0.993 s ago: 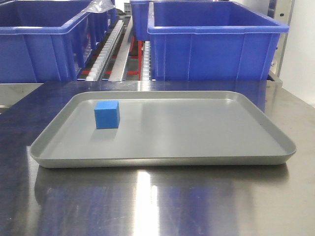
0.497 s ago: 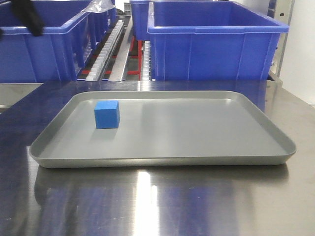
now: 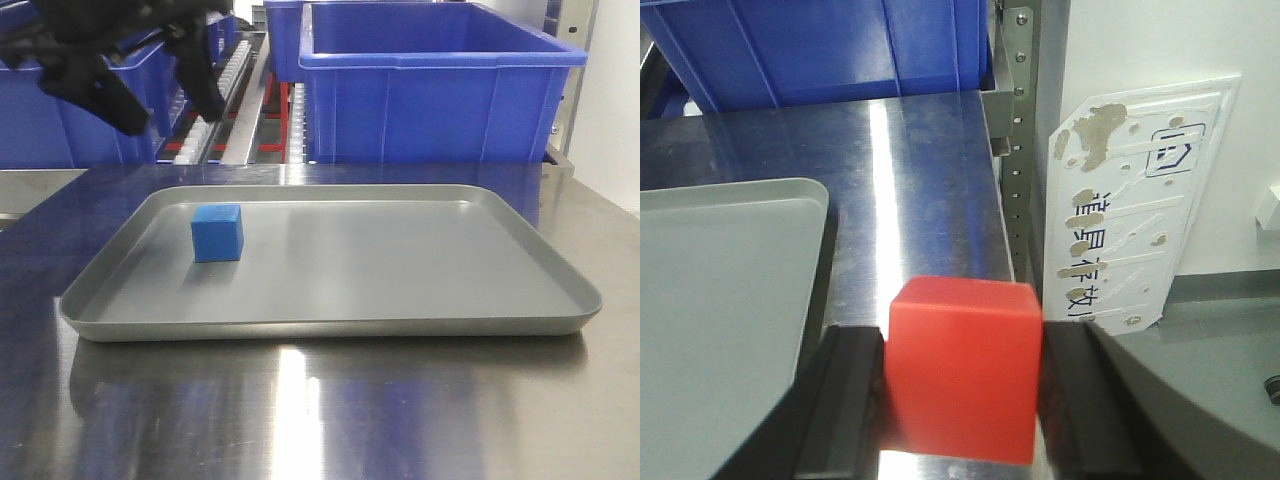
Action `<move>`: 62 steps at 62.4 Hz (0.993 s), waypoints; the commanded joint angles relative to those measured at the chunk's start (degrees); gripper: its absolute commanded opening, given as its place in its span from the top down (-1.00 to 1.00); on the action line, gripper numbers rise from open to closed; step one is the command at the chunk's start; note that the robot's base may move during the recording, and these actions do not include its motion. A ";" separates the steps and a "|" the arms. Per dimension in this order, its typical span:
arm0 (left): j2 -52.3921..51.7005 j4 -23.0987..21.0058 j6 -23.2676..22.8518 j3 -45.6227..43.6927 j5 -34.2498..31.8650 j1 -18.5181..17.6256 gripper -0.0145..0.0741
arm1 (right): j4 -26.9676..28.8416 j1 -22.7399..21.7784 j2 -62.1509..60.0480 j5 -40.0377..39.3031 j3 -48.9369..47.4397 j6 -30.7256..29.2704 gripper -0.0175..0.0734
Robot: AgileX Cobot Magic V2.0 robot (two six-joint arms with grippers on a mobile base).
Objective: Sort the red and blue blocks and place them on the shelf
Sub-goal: 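Lower the open left gripper over the blue cube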
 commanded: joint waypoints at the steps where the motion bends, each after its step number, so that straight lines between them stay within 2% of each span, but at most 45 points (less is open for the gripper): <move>1: -0.74 -0.33 -2.43 -2.90 -3.41 -1.35 -0.47 | -0.50 -0.30 0.02 -5.23 -1.52 -0.20 0.51; 13: 1.93 0.77 -3.97 -3.65 -3.05 -3.00 -0.47 | -0.50 -0.30 0.02 -5.23 -1.52 -0.20 0.51; 32: 4.65 7.67 -10.56 -3.74 -2.83 -5.97 -0.46 | -0.50 -0.30 0.02 -5.23 -1.52 -0.20 0.51; 45: 5.74 8.08 -12.12 -3.74 -2.83 -6.10 -0.46 | -0.50 -0.30 0.02 -5.23 -1.52 -0.20 0.51; 62: 6.70 11.70 -15.58 -3.74 -2.83 -6.10 -0.46 | -0.50 -0.30 0.02 -5.23 -1.52 -0.20 0.51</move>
